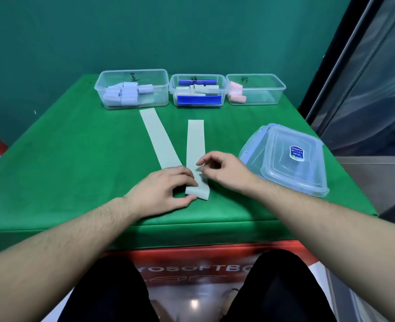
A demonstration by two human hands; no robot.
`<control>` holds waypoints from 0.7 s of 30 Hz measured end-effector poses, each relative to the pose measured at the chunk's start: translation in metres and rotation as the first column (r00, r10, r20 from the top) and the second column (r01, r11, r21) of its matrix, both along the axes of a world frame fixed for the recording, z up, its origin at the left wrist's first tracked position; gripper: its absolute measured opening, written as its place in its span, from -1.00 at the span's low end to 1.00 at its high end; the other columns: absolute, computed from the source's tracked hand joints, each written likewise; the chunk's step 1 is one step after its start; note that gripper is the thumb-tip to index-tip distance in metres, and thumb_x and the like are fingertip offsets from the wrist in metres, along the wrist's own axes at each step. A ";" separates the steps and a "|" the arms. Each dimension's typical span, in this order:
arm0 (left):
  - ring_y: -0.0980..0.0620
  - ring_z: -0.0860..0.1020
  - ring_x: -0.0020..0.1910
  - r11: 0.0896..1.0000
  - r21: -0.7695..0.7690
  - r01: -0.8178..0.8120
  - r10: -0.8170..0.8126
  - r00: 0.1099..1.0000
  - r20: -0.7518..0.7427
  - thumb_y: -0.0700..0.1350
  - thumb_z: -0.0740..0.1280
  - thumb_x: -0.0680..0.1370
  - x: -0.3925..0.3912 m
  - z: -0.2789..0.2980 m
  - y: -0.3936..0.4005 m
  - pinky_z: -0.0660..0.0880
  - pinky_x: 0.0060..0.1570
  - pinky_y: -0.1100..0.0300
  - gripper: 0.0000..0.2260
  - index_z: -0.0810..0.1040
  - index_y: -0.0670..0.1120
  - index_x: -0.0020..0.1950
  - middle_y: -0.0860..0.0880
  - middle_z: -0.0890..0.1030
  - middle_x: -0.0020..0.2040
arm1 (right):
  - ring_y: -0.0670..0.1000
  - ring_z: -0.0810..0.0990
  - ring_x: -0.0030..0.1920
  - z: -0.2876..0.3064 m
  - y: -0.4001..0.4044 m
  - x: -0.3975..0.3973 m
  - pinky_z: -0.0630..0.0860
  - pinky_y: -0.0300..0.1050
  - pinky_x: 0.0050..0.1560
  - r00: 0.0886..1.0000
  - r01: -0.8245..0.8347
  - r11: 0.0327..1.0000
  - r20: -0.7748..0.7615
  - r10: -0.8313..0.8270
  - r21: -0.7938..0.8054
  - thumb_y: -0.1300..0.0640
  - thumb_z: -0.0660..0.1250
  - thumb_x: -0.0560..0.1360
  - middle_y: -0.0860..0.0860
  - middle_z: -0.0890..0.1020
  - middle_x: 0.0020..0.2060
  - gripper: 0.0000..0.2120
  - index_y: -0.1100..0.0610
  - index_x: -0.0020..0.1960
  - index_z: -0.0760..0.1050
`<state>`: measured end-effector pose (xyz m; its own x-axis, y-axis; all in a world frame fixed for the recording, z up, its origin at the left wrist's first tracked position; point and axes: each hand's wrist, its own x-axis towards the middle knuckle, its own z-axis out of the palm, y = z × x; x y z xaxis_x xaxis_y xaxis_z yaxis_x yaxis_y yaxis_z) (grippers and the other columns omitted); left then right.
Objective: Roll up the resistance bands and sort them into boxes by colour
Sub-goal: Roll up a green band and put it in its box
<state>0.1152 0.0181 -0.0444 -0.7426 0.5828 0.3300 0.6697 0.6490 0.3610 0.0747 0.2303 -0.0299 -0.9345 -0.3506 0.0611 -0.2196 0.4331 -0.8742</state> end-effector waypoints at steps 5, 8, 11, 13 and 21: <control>0.15 0.56 -0.06 0.992 0.074 -0.106 0.104 0.994 0.036 0.19 0.25 0.55 0.015 0.004 0.019 0.49 0.00 0.19 -0.66 0.69 0.00 0.01 0.12 0.58 0.01 | -0.12 0.47 -0.26 -0.002 0.017 0.032 0.48 -0.21 -0.12 0.997 -0.083 0.996 -0.006 0.083 -0.041 0.18 0.48 0.45 -0.12 0.62 -0.20 -0.80 0.00 0.03 0.58; 0.14 0.54 -0.07 0.992 0.072 -0.102 0.100 0.994 0.031 0.18 0.23 0.56 0.019 0.000 0.024 0.47 0.00 0.17 -0.65 0.71 0.01 0.01 0.10 0.57 -0.03 | -0.11 0.49 -0.18 -0.003 0.028 0.042 0.49 -0.17 -0.02 0.993 -0.120 0.992 -0.015 0.120 -0.029 0.23 0.49 0.42 0.05 0.65 -0.11 -0.74 0.07 0.08 0.58; 0.15 0.52 -0.08 0.989 0.088 -0.118 0.117 0.993 0.017 0.20 0.28 0.53 0.021 -0.004 0.023 0.48 0.00 0.16 -0.67 0.70 0.01 -0.01 0.10 0.57 -0.07 | -0.10 0.53 -0.11 -0.008 0.034 0.048 0.51 -0.10 0.10 0.989 -0.148 0.989 -0.026 0.148 0.004 0.27 0.48 0.41 0.04 0.66 -0.07 -0.73 0.09 0.08 0.59; 0.14 0.53 -0.05 0.989 0.107 -0.104 0.105 0.994 -0.006 0.23 0.36 0.48 0.024 -0.006 0.023 0.46 0.02 0.25 -0.67 0.69 0.01 0.00 0.10 0.57 -0.04 | -0.07 0.58 -0.05 -0.011 0.035 0.047 0.53 -0.11 0.13 0.984 -0.158 0.985 -0.076 0.163 0.068 0.23 0.51 0.40 -0.02 0.66 -0.05 -0.73 0.11 0.08 0.60; 0.11 0.55 -0.09 0.989 0.123 -0.082 0.087 0.996 -0.035 0.09 0.34 0.53 0.024 -0.009 0.024 0.48 -0.01 0.24 -0.76 0.70 -0.03 0.00 0.09 0.61 -0.07 | -0.16 0.55 -0.20 -0.019 0.031 0.043 0.43 -0.31 -0.11 0.974 -0.110 0.989 -0.188 0.126 0.094 0.16 0.50 0.46 -0.08 0.64 -0.15 -0.92 0.08 -0.05 0.67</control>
